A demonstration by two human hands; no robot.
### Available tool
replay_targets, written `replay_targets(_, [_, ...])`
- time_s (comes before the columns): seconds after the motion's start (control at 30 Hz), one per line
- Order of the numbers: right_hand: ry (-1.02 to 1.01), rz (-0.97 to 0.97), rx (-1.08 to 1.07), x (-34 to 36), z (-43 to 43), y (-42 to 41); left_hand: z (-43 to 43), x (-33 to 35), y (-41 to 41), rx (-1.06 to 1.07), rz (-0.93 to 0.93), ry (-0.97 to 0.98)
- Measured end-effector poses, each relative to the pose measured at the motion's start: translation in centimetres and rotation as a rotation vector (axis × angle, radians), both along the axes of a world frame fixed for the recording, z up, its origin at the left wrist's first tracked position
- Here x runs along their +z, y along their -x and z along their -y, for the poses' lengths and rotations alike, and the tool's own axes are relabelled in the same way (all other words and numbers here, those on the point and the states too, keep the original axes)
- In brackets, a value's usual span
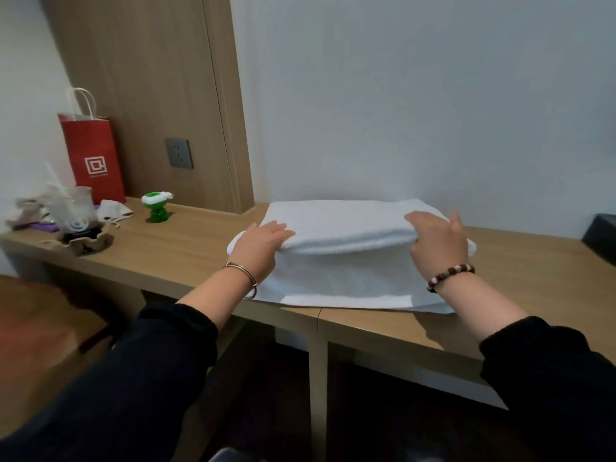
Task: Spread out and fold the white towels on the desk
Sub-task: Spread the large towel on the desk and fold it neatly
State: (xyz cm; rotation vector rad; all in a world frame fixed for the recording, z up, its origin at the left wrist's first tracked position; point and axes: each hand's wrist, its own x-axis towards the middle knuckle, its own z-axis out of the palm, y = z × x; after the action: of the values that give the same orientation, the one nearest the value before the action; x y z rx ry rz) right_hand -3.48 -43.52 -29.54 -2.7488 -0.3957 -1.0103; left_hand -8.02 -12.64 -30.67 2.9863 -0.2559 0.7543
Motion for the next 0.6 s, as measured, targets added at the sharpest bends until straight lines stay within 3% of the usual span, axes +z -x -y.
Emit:
replay_targets(0.07, [0.15, -0.204, 0.017, -2.6, 1.1, 1.3, 0.2, -2.6, 1.4, -0.024, -0.134, -0.132])
replay_targets(0.17, [0.27, -0.498, 0.068, -5.9, 2.5, 2.4, 0.1, -5.5, 2.7, -0.001, -0.285, -0.113])
replay_targets(0.5, [0.325, -0.508, -0.021, -5.4, 2.2, 1.1, 1.2, -6.0, 2.6, 0.014, -0.272, -0.027])
replay_targets(0.6, [0.258, -0.483, 0.069, -5.5, 1.5, 1.2, 1.2, -6.1, 2.4, 0.008, -0.279, -0.049])
